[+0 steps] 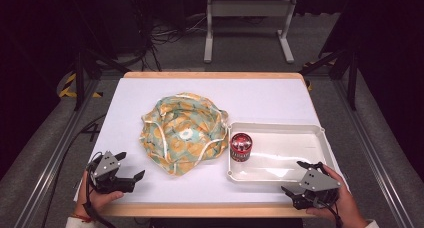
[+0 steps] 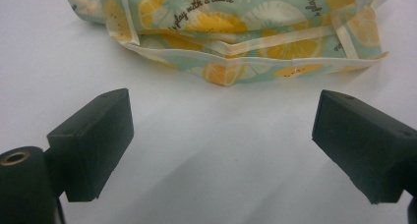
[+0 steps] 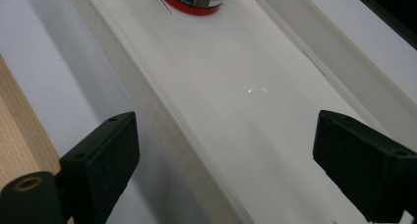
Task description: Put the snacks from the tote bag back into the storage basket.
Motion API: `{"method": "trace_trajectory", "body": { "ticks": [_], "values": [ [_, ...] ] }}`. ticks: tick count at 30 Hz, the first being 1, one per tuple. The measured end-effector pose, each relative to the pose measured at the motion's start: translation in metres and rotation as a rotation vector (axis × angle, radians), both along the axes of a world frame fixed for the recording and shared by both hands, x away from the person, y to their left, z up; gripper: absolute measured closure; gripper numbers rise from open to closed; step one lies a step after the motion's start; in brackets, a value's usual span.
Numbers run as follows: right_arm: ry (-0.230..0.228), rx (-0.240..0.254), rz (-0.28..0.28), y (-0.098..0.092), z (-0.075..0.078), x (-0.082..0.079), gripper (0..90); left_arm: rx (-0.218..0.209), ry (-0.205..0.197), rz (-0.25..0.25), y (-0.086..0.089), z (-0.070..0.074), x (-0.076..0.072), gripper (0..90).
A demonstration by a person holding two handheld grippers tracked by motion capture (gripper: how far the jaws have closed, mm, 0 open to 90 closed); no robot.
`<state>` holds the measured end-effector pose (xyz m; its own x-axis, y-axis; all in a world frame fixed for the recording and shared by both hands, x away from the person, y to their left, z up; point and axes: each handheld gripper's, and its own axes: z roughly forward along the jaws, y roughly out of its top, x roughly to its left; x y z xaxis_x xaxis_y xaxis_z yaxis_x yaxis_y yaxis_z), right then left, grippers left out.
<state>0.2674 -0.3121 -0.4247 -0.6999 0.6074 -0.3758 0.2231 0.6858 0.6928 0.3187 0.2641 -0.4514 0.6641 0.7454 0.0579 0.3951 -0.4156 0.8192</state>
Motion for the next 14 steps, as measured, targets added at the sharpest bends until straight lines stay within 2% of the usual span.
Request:
{"method": "trace_trajectory", "body": {
  "ticks": [14],
  "values": [
    [-0.011,0.024,-0.025,-0.0030,0.0018,0.0021,10.7,0.011,0.001,-0.022,-0.0076,0.0010,0.0006,9.2]
  ]
}}
